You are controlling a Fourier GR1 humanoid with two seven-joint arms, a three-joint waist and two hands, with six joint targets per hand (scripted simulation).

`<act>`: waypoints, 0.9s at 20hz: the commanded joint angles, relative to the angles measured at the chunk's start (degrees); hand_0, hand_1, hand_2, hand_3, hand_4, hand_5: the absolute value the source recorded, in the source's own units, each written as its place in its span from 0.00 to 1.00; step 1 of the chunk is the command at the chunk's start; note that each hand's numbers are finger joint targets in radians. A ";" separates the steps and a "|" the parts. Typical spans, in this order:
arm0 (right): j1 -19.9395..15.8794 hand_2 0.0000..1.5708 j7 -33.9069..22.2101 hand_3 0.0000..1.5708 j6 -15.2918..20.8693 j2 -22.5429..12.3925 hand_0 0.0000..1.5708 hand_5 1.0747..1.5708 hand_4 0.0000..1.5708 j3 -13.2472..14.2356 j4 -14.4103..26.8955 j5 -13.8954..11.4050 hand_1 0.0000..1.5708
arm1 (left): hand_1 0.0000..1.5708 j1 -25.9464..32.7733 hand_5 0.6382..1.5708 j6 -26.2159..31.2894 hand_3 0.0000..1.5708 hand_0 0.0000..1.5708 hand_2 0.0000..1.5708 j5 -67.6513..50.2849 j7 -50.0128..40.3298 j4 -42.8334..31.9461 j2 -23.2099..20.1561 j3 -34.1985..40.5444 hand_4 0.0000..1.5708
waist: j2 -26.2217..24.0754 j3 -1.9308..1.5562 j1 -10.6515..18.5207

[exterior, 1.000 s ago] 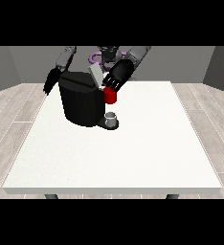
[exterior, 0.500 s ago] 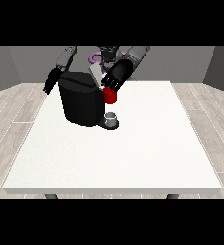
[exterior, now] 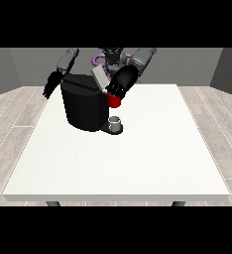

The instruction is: Insert the coffee pod into the coffee machine and close the lid

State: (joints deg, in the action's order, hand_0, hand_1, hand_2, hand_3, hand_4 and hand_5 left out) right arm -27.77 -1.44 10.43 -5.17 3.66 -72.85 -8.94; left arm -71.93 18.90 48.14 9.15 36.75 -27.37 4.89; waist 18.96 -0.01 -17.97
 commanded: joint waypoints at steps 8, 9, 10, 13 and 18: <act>0.87 0.00 3.01 0.00 1.69 0.49 0.00 1.00 0.05 0.95 1.08 -0.17 0.00 | 0.71 -0.70 1.00 -1.92 0.62 0.71 0.71 0.19 3.86 -0.10 -1.38 1.13 0.00 | 1.85 -0.01 1.24; -2.40 0.00 -0.70 0.00 1.73 0.86 0.00 1.00 0.00 -0.25 -0.70 -0.81 0.00 | 0.72 -1.58 1.00 -4.79 0.61 0.72 0.72 0.81 0.45 -1.18 1.13 1.35 0.00 | 2.49 0.01 -0.90; -1.04 0.00 1.59 0.00 0.69 0.36 0.00 1.00 0.09 -0.35 0.76 -0.78 0.00 | 0.73 -2.98 1.00 -3.90 0.61 0.73 0.73 -0.13 1.22 -0.45 0.56 2.14 0.00 | 3.17 0.00 -0.95; -0.04 0.00 1.44 0.00 2.02 1.08 0.00 1.00 0.00 -0.83 0.42 -1.68 0.00 | 0.78 -1.36 1.00 -3.93 0.60 0.78 0.76 -0.18 2.74 -0.78 0.85 2.04 0.00 | 1.51 0.00 0.07; -0.35 0.00 -2.18 0.00 0.45 0.18 0.00 1.00 0.14 -2.28 -2.00 -2.38 0.00 | 0.78 -2.19 1.00 -4.07 0.62 0.78 0.77 0.74 4.79 -2.52 -2.70 2.62 0.00 | 2.31 0.02 -2.65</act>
State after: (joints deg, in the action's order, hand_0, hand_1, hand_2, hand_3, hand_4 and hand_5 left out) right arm -28.29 -0.93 11.54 -4.76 2.51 -72.96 -10.71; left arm -74.05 15.75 48.54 12.60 35.87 -28.77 6.96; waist 21.40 -0.04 -19.02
